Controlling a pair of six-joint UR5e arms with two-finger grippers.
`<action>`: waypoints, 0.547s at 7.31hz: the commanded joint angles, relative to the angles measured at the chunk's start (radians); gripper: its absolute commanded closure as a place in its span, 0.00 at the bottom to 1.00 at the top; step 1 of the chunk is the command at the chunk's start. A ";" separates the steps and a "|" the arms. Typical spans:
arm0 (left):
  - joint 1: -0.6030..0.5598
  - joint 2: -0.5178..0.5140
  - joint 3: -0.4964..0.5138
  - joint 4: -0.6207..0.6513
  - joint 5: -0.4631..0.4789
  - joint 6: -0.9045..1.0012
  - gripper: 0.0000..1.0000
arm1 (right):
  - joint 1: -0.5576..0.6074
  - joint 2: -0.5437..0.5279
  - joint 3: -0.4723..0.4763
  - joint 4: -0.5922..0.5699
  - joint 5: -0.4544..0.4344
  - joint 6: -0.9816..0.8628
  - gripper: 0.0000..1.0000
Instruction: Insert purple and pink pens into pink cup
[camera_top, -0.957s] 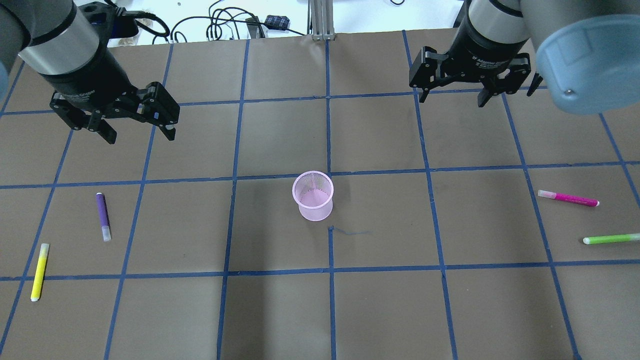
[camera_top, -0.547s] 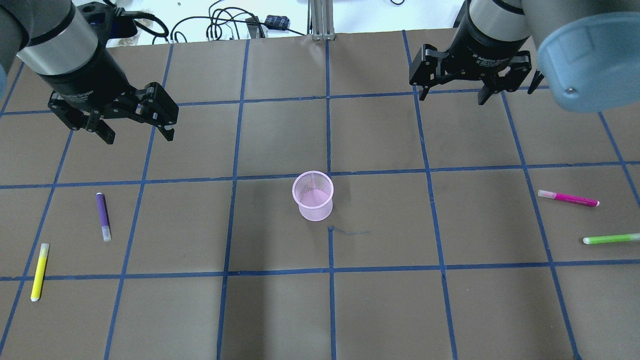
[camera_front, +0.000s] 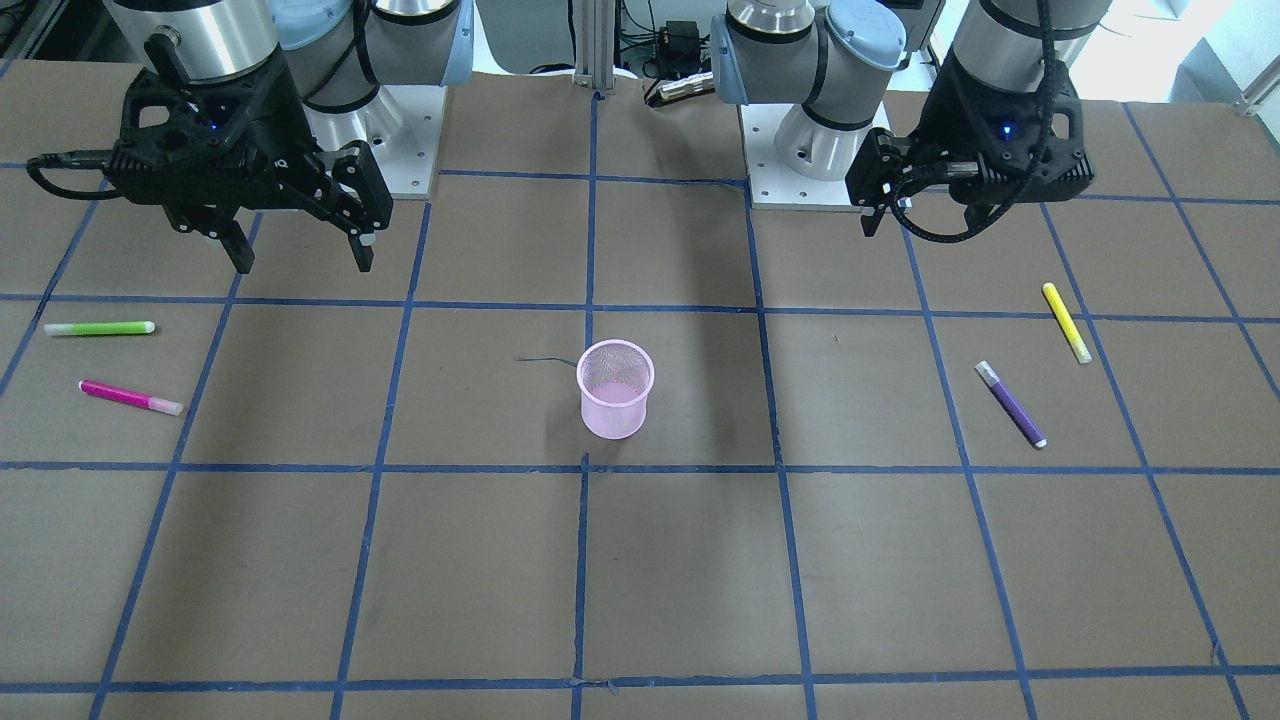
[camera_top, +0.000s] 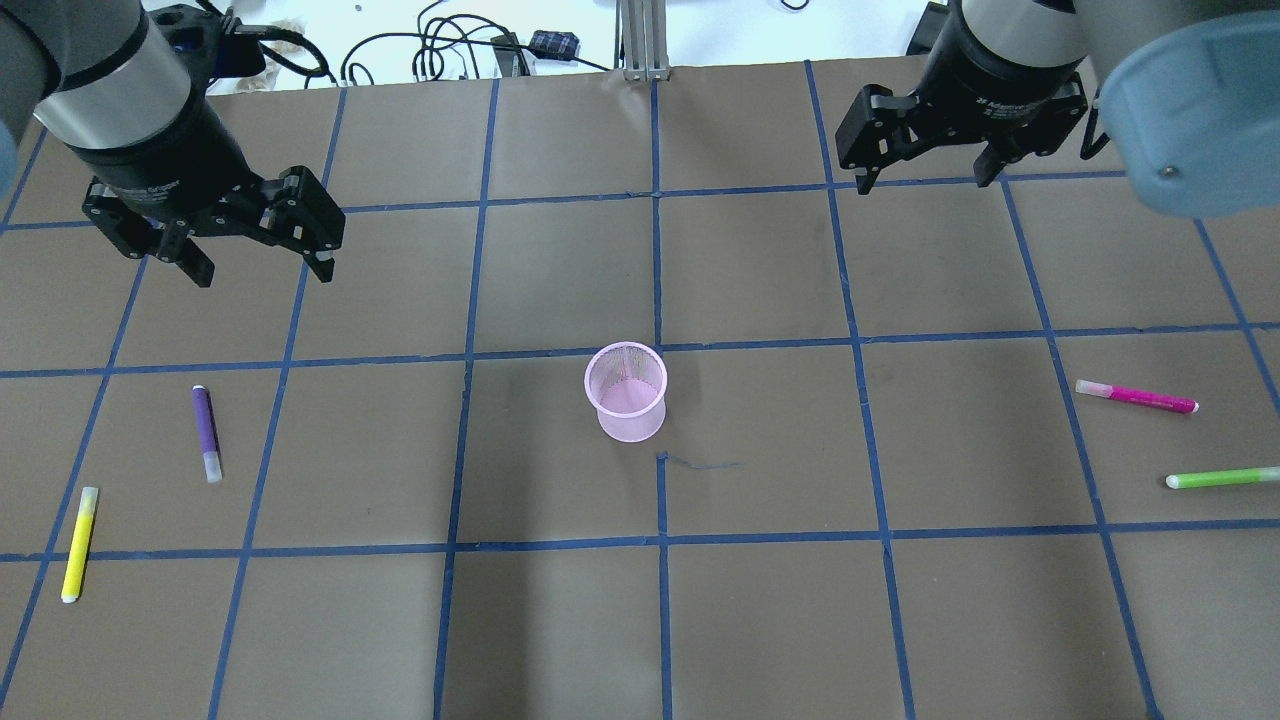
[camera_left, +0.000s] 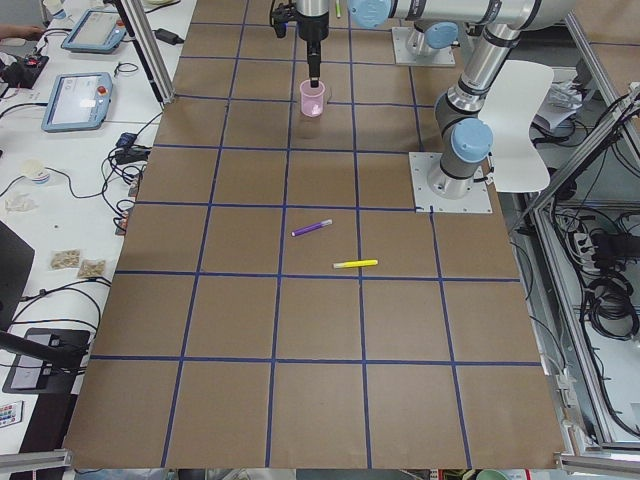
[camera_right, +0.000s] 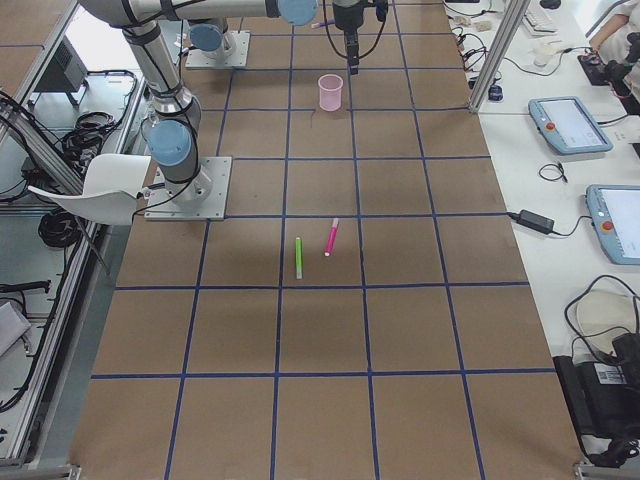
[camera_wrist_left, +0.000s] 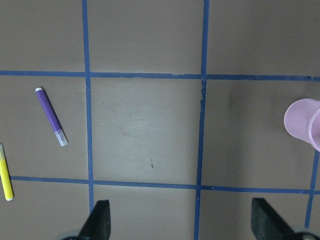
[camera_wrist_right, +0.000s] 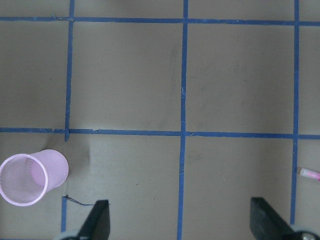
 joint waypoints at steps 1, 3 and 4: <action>0.053 0.000 0.002 0.001 -0.005 0.001 0.00 | -0.128 0.000 0.001 0.004 0.002 -0.310 0.00; 0.060 -0.035 -0.001 0.019 0.001 -0.015 0.00 | -0.316 0.003 0.008 0.012 0.005 -0.608 0.00; 0.094 -0.047 0.001 0.042 0.003 -0.005 0.00 | -0.404 0.010 0.010 0.012 0.014 -0.757 0.00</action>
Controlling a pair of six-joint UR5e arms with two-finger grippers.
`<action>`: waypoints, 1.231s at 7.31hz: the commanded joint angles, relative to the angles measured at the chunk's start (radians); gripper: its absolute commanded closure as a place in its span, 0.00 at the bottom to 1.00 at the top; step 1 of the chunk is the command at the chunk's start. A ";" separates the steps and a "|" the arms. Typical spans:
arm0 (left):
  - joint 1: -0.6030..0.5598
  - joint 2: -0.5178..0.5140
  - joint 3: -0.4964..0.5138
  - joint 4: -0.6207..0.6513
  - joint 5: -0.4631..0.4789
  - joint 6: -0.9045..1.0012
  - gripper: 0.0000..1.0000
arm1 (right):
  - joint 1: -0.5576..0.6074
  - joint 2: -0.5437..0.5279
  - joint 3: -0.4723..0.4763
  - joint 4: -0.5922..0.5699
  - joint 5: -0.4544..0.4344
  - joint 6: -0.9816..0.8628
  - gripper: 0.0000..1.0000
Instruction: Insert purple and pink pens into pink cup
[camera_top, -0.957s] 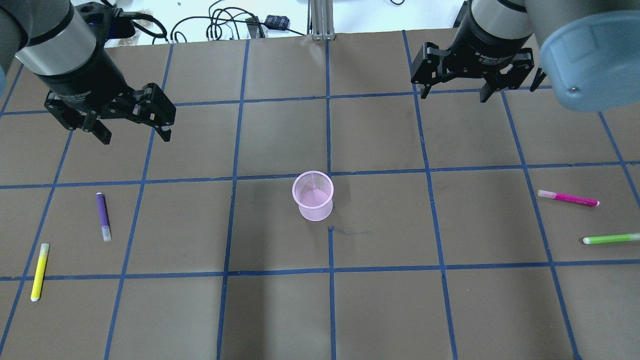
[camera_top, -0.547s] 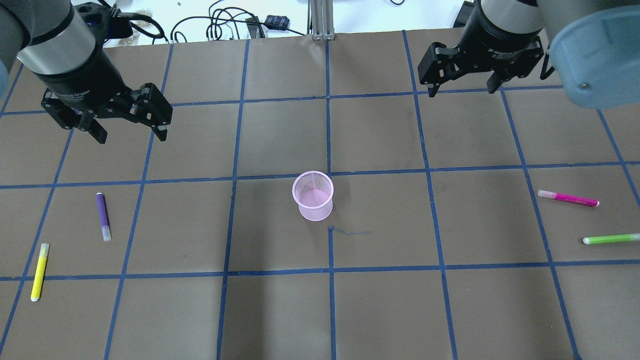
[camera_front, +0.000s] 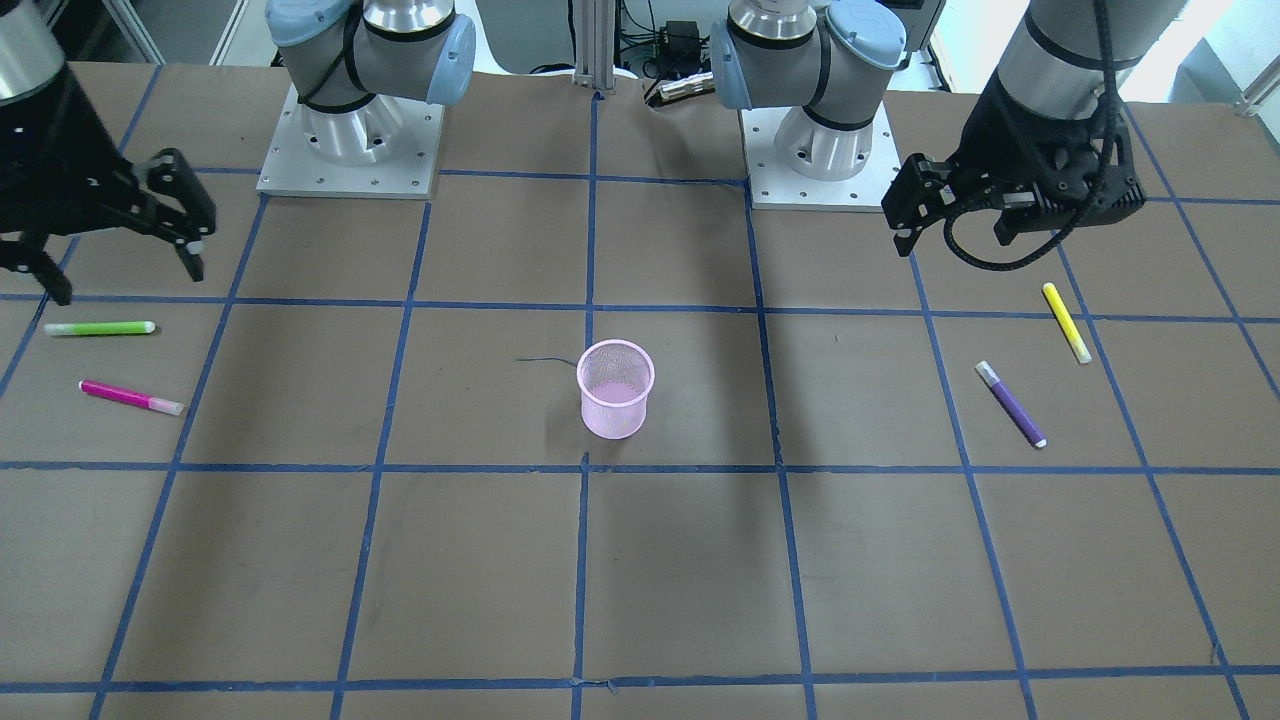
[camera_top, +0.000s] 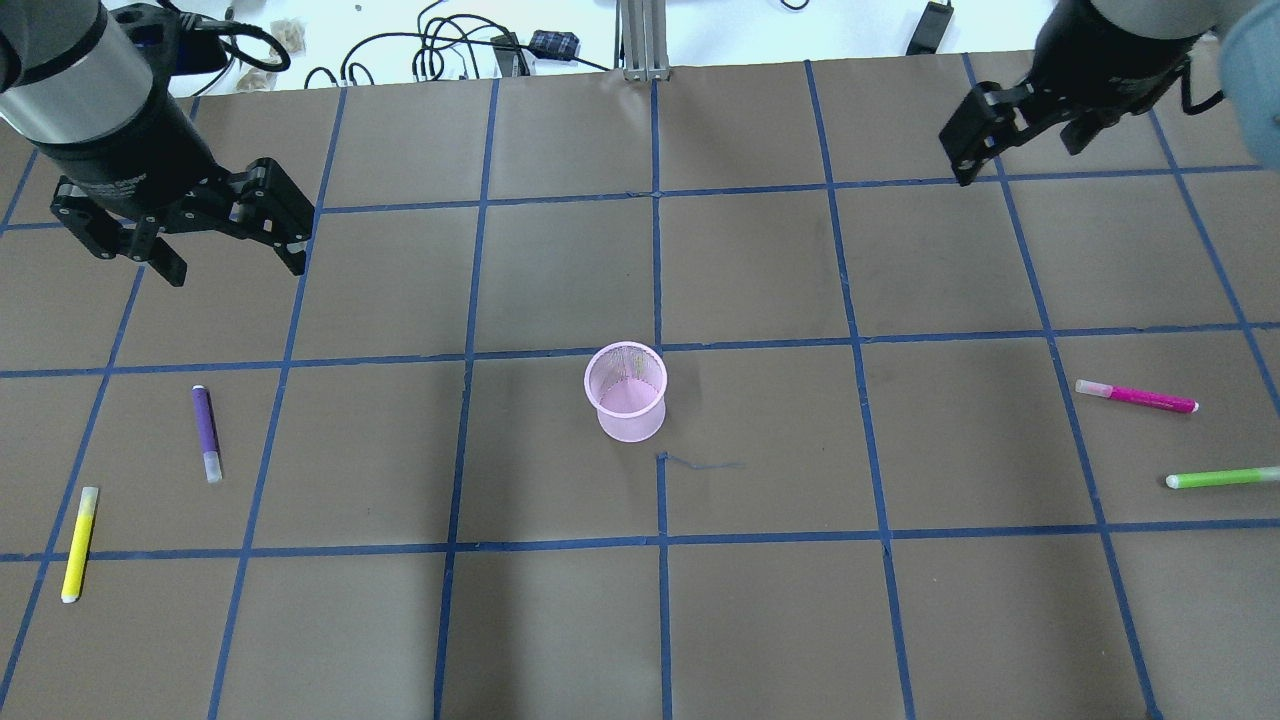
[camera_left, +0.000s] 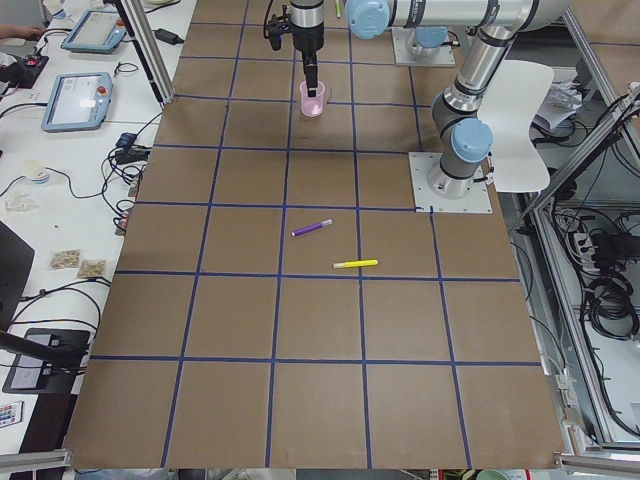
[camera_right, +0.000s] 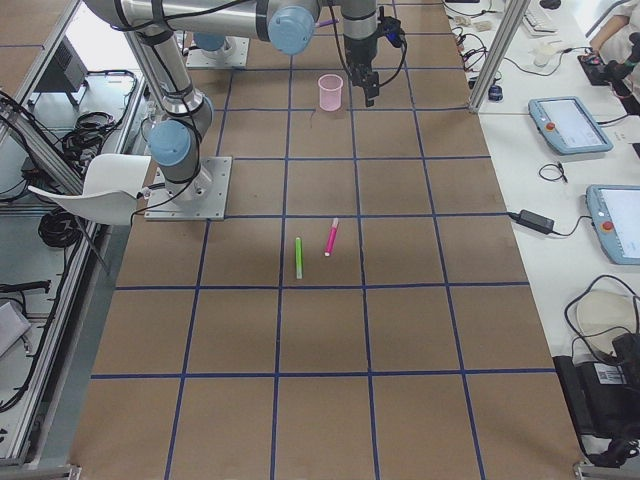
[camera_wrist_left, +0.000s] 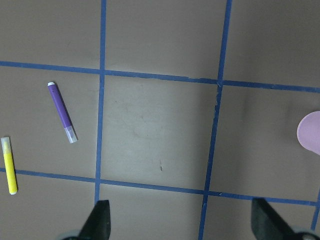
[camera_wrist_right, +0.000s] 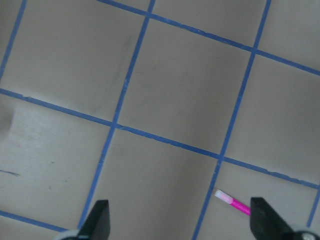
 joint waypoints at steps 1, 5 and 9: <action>0.104 -0.046 -0.004 0.051 -0.001 -0.001 0.00 | -0.184 0.017 0.005 -0.003 0.014 -0.375 0.00; 0.365 -0.109 -0.145 0.313 -0.008 0.019 0.00 | -0.389 0.207 0.016 -0.010 0.179 -0.990 0.02; 0.434 -0.252 -0.242 0.471 -0.010 -0.011 0.00 | -0.570 0.356 0.118 -0.007 0.199 -1.478 0.00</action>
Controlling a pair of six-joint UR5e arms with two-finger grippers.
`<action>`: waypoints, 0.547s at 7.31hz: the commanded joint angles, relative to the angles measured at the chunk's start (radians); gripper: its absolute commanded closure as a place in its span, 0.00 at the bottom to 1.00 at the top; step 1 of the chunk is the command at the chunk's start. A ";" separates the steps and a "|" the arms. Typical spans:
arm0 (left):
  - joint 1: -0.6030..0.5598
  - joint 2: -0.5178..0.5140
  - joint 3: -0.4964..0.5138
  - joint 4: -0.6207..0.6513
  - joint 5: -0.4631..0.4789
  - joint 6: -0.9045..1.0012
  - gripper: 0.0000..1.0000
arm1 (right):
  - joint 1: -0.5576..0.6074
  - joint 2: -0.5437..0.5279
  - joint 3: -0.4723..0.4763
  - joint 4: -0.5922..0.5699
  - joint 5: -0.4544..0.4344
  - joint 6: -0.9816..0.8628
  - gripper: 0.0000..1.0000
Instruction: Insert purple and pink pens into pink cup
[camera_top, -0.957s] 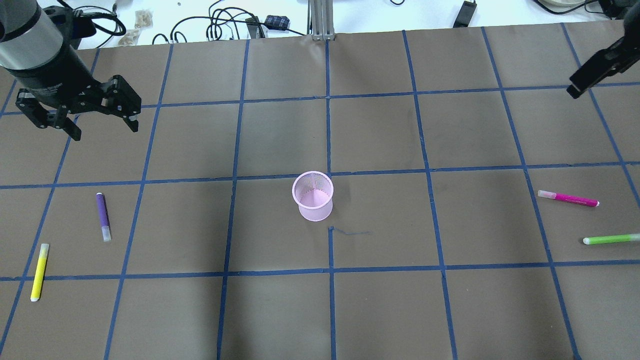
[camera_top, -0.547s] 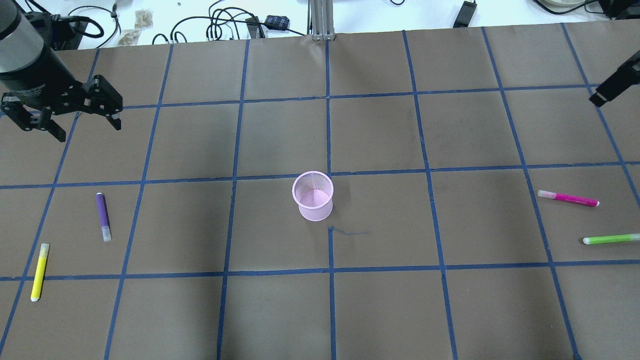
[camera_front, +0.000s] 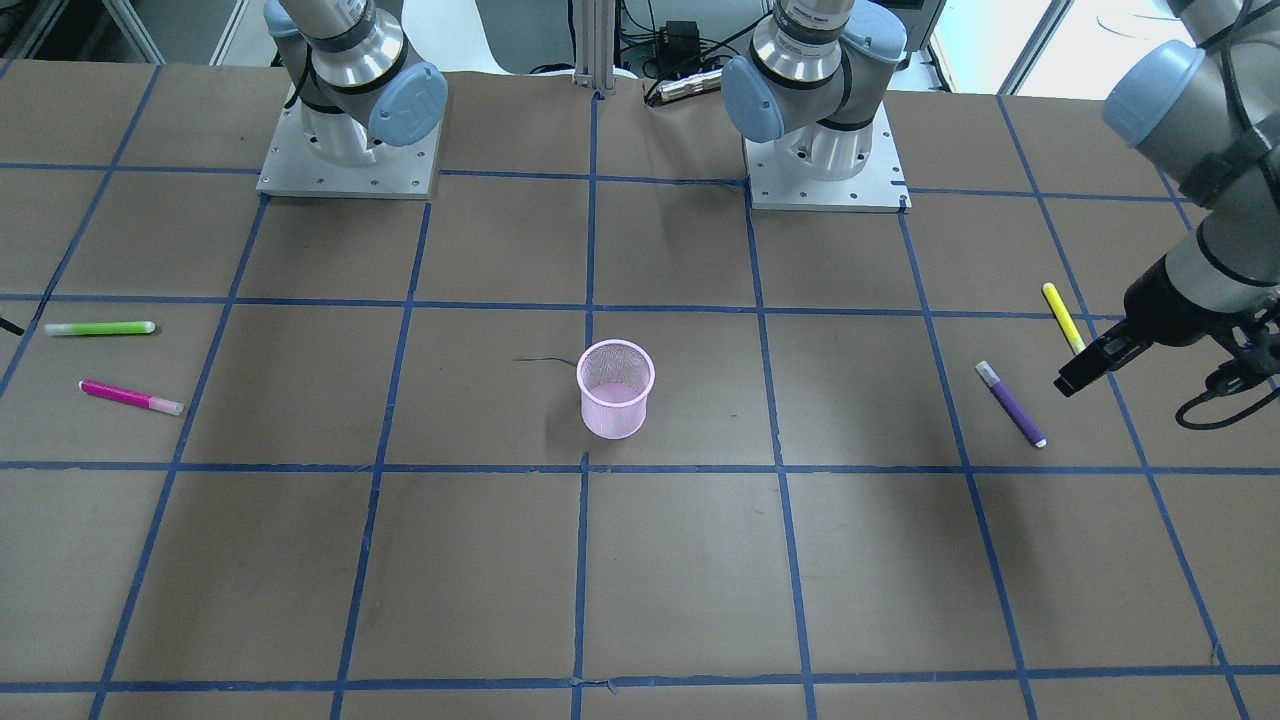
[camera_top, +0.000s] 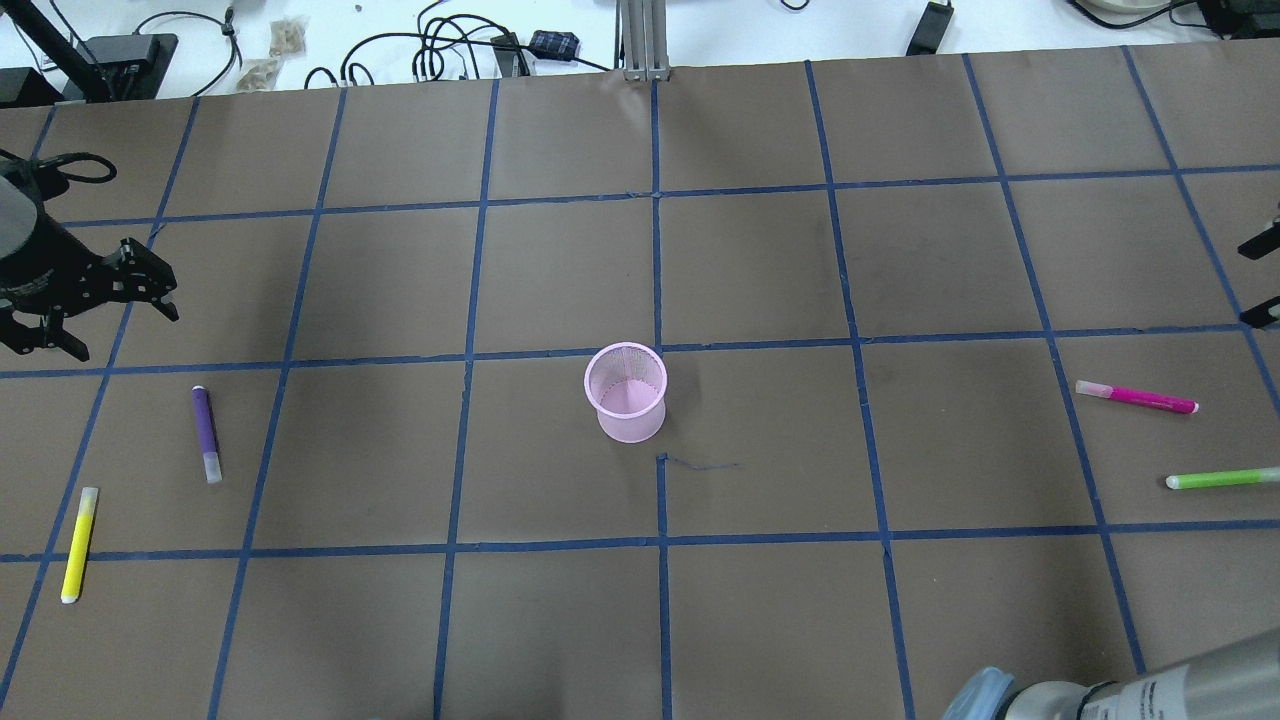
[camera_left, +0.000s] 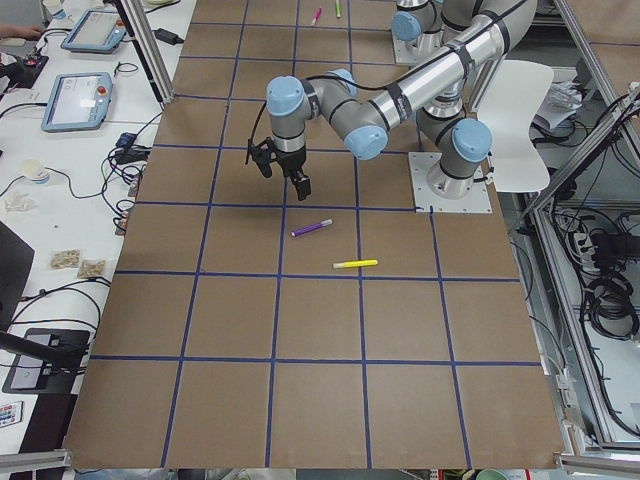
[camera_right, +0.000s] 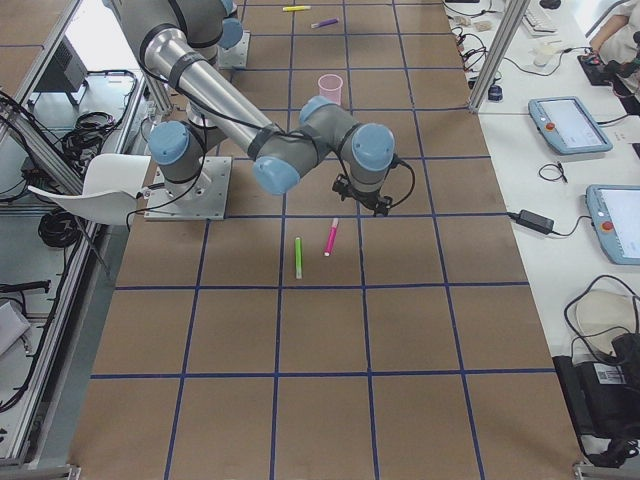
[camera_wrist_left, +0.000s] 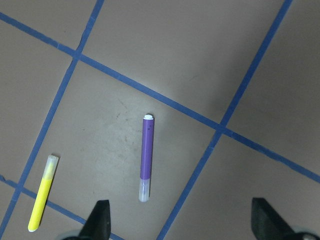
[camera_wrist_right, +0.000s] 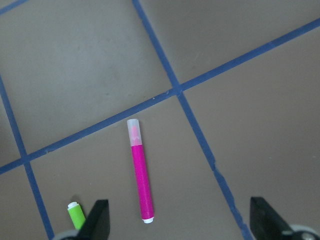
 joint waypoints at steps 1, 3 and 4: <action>0.035 -0.082 -0.013 0.022 -0.009 0.000 0.00 | -0.104 0.043 0.090 0.001 0.006 -0.260 0.00; 0.047 -0.132 -0.012 0.075 -0.003 0.003 0.00 | -0.153 0.043 0.155 -0.005 0.179 -0.359 0.01; 0.047 -0.152 -0.012 0.094 -0.006 0.004 0.00 | -0.153 0.048 0.169 -0.006 0.194 -0.365 0.06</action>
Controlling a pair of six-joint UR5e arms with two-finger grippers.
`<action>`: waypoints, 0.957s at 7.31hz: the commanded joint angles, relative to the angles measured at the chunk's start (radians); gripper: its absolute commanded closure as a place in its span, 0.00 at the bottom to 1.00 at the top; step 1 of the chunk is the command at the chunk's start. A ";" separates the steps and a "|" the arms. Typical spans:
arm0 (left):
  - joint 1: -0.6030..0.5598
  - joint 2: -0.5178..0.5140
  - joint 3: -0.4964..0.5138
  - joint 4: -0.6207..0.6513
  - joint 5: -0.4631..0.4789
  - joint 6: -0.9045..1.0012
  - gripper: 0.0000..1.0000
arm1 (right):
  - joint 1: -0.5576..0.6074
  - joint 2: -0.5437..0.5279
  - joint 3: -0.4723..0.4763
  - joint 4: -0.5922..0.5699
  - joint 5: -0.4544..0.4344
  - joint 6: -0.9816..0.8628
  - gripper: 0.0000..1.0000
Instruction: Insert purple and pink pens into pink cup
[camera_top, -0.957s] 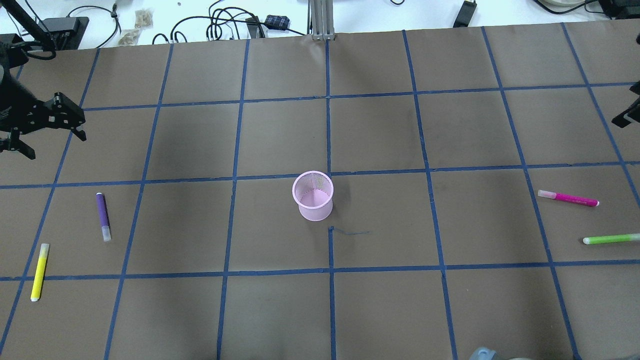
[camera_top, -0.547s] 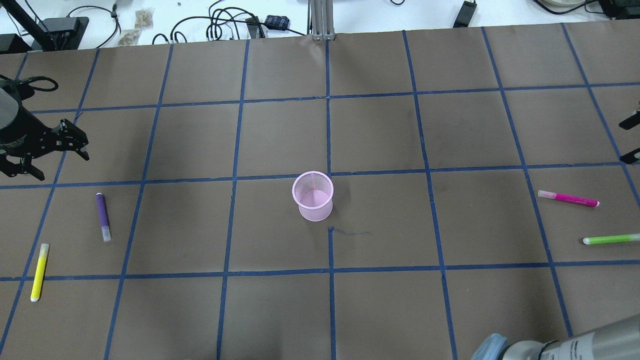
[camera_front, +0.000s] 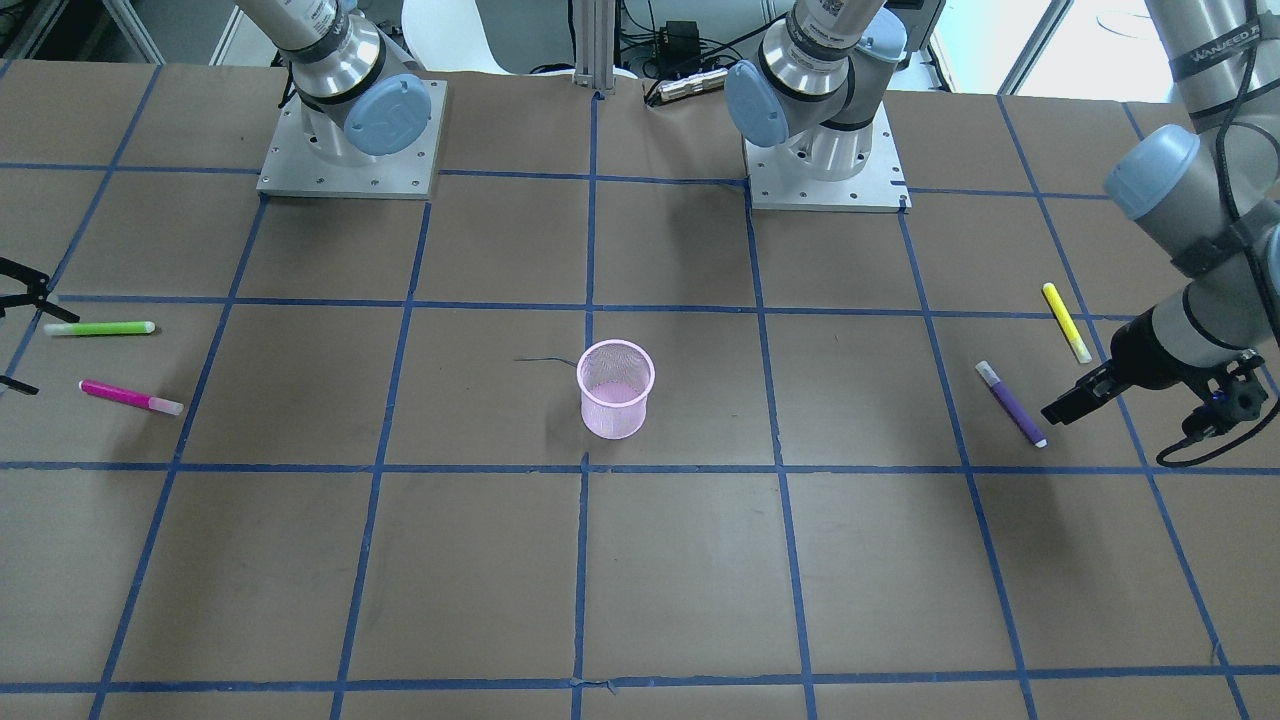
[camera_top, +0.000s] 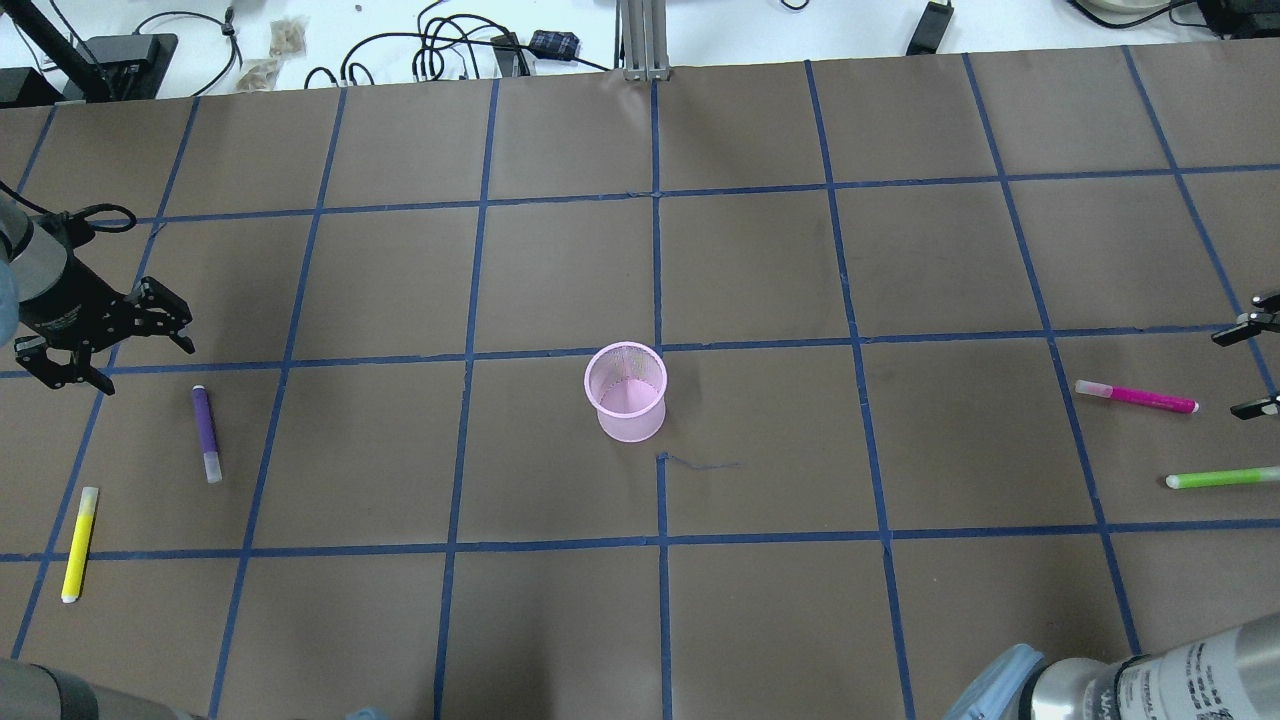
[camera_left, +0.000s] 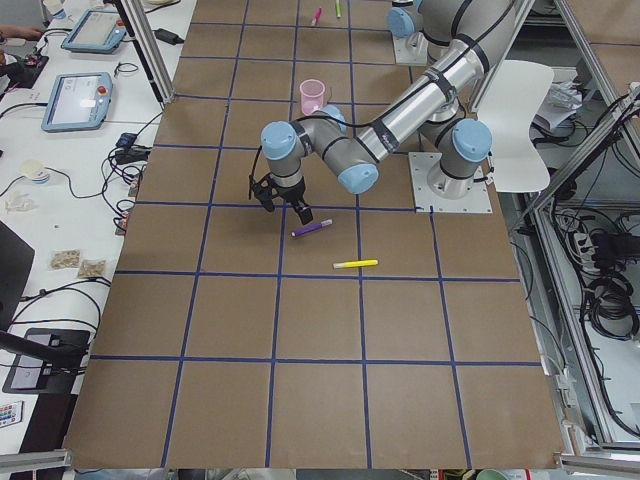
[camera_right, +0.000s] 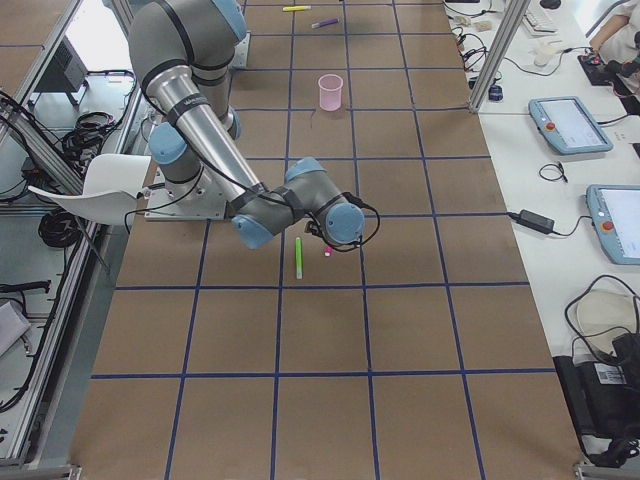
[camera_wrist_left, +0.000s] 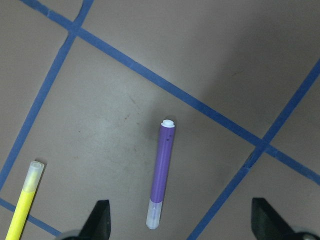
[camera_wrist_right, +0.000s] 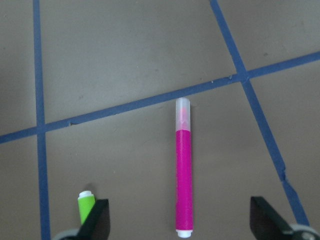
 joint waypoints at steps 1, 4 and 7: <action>0.003 -0.042 -0.001 0.032 0.001 0.004 0.00 | -0.012 0.041 0.036 -0.011 0.068 -0.053 0.07; 0.003 -0.122 0.002 0.046 -0.004 0.003 0.00 | -0.012 0.134 0.037 -0.195 0.054 -0.108 0.15; 0.004 -0.163 0.000 0.117 -0.005 0.006 0.00 | -0.012 0.142 0.039 -0.195 0.052 -0.153 0.30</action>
